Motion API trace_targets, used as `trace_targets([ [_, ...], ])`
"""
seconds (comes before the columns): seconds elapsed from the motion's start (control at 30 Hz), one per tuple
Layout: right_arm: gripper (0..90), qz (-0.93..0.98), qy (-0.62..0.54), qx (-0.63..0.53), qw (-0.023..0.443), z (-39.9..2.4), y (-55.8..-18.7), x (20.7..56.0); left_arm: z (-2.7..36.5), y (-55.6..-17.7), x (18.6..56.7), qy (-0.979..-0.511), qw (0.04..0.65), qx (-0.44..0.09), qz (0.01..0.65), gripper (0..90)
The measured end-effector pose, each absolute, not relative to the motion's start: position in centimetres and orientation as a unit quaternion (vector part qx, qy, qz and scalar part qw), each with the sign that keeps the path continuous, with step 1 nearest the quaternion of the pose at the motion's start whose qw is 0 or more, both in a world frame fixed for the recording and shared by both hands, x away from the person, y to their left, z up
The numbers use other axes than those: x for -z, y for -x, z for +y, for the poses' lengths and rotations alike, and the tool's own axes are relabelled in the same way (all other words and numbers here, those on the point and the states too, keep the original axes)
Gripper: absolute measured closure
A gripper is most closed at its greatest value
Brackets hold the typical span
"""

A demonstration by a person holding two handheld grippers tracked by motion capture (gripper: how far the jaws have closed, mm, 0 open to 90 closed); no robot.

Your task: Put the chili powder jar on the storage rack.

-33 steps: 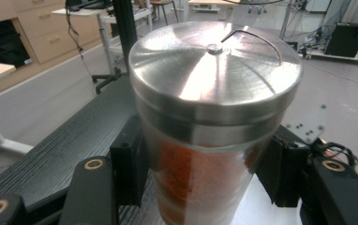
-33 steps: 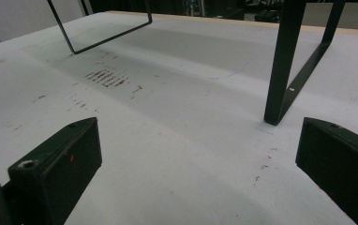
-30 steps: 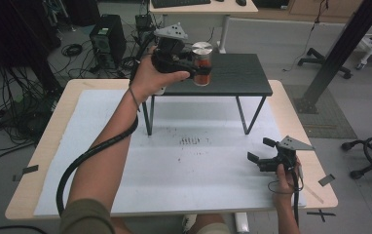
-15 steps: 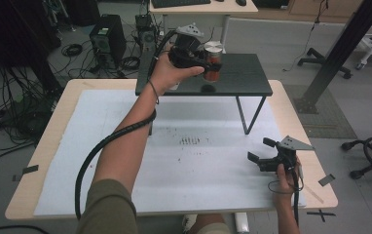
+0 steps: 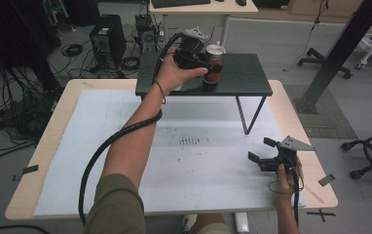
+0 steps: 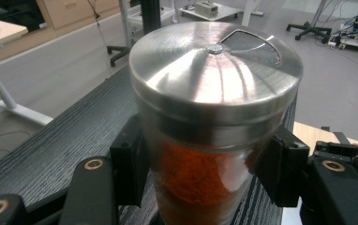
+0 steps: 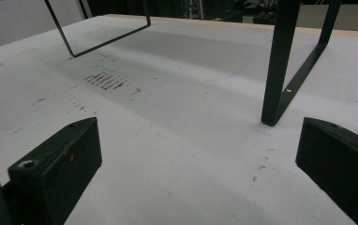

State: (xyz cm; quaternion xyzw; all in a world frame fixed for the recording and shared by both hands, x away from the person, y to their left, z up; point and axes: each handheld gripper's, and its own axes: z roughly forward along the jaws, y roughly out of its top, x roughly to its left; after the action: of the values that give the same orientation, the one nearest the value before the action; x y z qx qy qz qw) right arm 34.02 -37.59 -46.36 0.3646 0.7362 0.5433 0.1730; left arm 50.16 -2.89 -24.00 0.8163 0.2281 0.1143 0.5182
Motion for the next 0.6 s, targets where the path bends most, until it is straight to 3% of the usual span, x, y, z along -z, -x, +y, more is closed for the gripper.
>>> trace_targets([
  [0.6, 0.3, 0.735, -0.365, -0.544, 0.174, -37.60, -33.97, 46.33, -2.98, -50.10, 24.16, -0.819, 0.512, -0.115, 0.231, 43.0],
])
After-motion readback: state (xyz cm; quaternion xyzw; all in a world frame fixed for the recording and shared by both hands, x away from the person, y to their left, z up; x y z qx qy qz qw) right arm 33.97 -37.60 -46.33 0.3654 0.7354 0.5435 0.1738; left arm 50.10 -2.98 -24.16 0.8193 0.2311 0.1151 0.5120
